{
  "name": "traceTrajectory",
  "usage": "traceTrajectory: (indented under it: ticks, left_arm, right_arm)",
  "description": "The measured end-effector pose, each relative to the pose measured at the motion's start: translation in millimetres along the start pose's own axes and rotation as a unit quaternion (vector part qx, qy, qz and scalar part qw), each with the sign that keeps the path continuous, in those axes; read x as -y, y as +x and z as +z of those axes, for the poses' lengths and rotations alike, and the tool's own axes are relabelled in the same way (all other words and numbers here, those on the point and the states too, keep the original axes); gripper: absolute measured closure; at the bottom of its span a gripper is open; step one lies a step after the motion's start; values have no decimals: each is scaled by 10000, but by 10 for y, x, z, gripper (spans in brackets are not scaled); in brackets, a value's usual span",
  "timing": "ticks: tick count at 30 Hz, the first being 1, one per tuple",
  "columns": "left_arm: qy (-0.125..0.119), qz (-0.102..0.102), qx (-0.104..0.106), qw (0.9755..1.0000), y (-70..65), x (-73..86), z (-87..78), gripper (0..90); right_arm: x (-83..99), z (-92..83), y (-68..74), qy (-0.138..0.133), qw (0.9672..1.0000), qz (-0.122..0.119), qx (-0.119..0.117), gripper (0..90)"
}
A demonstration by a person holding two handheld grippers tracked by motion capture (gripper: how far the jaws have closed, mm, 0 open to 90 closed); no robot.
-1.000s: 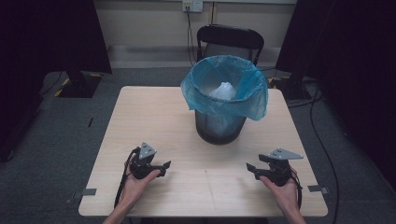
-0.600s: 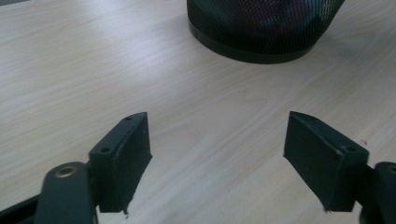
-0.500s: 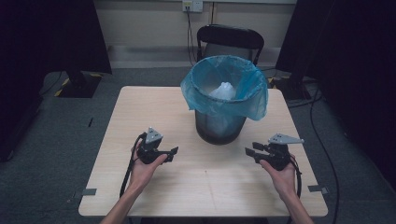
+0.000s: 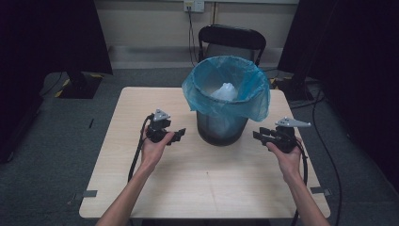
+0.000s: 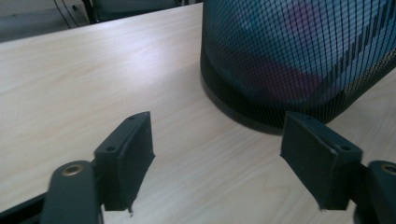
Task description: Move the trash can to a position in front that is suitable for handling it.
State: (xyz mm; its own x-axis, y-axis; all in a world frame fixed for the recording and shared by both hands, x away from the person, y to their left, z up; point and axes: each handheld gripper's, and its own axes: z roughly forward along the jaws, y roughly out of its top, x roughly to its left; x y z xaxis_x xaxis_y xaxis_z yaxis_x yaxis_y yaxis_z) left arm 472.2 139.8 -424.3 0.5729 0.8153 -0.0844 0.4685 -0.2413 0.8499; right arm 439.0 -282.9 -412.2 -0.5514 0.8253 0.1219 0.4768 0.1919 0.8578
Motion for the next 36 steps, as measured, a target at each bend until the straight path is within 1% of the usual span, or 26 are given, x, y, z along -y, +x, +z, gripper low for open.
traceTrajectory:
  ticks: [2, 4, 5, 6, 7, 8, 9, 10, 11, 12, 13, 14, 15, 17, 18, 19, 20, 25, 26, 27, 28, 31, 33, 34, 35, 36]
  left_arm:
    - [5, 5, -13, 10000, 42, -66, 64, 275]
    - [-34, 27, -128, 9999, 93, -111, 128, 281]
    - [-22, -83, -70, 9999, 146, -154, 196, 294]
    - [-89, -150, -94, 9998, 172, -173, 220, 304]
    - [-89, -150, -94, 9998, 172, -173, 220, 309]
    - [-72, -112, -168, 9998, 224, -234, 279, 309]
    - [-72, -112, -168, 9998, 224, -234, 279, 312]
    - [-107, -99, -215, 9997, 246, -263, 308, 312]
    - [-208, -248, -187, 9993, 297, -329, 362, 314]
    - [-208, -248, -187, 9993, 297, -329, 362, 313]
    - [-244, -299, -142, 9992, 319, -394, 424, 310]
    - [-223, -226, -184, 9993, 326, -419, 458, 308]
    - [-223, -226, -184, 9993, 326, -419, 458, 308]
    - [-156, -192, -269, 9993, 342, -465, 589, 308]
    - [-156, -192, -269, 9993, 342, -465, 589, 308]
    - [-151, -327, -213, 9991, 361, -463, 665, 308]
    - [-155, -386, -166, 9990, 370, -459, 698, 306]
    - [-75, -369, -202, 9991, 354, -451, 819, 256]
    - [-123, -452, -134, 9988, 354, -461, 860, 233]
    - [-123, -452, -134, 9988, 354, -461, 860, 212]
    - [-139, -430, -66, 9990, 346, -475, 895, 205]
    - [-199, -479, -50, 9986, 331, -478, 908, 251]
    - [-223, -498, 69, 9985, 332, -473, 910, 268]
    - [-211, -492, 173, 9984, 324, -469, 902, 308]
    - [-211, -492, 173, 9984, 324, -469, 902, 336]
    - [-208, -458, 352, 9981, 315, -469, 884, 400]
  right_arm:
    - [-45, 27, -70, 5, 9999, 17, 118, 659]
    - [-89, 57, -155, 19, 9998, 54, 212, 701]
    - [-136, 85, -247, -21, 9994, 118, 328, 728]
    - [-165, 99, -289, -17, 9992, 139, 387, 735]
    - [-165, 99, -289, -17, 9992, 139, 387, 735]
    - [-232, 129, -361, -33, 9983, 127, 574, 744]
    - [-267, 148, -394, -56, 9979, 122, 630, 745]
    - [-267, 148, -394, -56, 9979, 122, 630, 745]
    - [-336, 188, -435, -47, 9972, 156, 736, 743]
    - [-336, 188, -435, -47, 9972, 156, 736, 743]
    - [-390, 242, -457, -40, 9969, 189, 759, 730]
    - [-412, 273, -460, -28, 9966, 184, 808, 727]
    - [-427, 307, -466, 3, 9964, 173, 831, 721]
    - [-438, 379, -488, 67, 9957, 191, 903, 717]
    - [-438, 415, -503, 91, 9954, 228, 922, 714]
    - [-436, 446, -517, 84, 9952, 281, 929, 713]
    - [-433, 473, -529, 36, 9950, 321, 941, 706]
    - [-437, 583, -580, -112, 9939, 417, 1018, 692]
    - [-438, 601, -589, -149, 9936, 442, 1029, 684]
    - [-442, 620, -597, -153, 9934, 477, 1031, 672]
    - [-446, 636, -600, -184, 9934, 516, 1008, 671]
    - [-451, 669, -586, -273, 9940, 529, 919, 632]
    - [-453, 677, -571, -292, 9944, 534, 860, 607]
    - [-457, 702, -534, -389, 9961, 526, 587, 588]
    - [-457, 702, -534, -389, 9961, 526, 587, 588]
    - [-466, 711, -484, -353, 9962, 360, 705, 604]
